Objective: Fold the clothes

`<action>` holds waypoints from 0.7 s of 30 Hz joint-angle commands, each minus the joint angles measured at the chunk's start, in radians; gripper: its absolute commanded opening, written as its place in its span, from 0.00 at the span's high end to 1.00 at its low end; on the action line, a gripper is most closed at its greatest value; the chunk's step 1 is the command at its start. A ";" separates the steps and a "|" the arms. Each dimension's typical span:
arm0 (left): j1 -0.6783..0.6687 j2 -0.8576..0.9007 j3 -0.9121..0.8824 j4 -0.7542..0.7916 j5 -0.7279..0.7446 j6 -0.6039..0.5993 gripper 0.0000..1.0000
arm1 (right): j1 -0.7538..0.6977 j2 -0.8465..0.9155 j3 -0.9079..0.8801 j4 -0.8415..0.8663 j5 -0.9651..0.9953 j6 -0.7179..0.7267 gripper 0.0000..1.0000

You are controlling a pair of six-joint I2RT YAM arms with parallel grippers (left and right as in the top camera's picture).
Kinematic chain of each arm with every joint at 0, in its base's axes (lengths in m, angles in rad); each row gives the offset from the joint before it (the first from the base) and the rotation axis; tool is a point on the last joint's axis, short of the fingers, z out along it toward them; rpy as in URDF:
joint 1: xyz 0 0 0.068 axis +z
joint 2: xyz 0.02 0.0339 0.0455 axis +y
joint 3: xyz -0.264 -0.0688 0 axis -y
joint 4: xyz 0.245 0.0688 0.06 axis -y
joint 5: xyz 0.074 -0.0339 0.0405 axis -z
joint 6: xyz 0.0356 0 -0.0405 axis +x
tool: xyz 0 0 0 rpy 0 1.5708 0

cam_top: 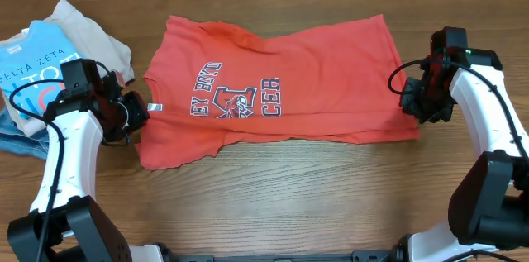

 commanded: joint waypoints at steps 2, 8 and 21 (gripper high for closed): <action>-0.027 0.007 -0.004 0.000 0.000 -0.010 0.96 | -0.004 0.043 0.001 0.010 0.049 0.000 0.70; -0.027 0.007 -0.004 0.000 -0.002 -0.009 0.96 | -0.031 0.095 0.001 0.037 0.095 0.038 0.70; -0.027 0.007 -0.004 0.000 -0.003 -0.010 0.96 | -0.076 0.135 -0.004 0.053 0.048 0.053 0.71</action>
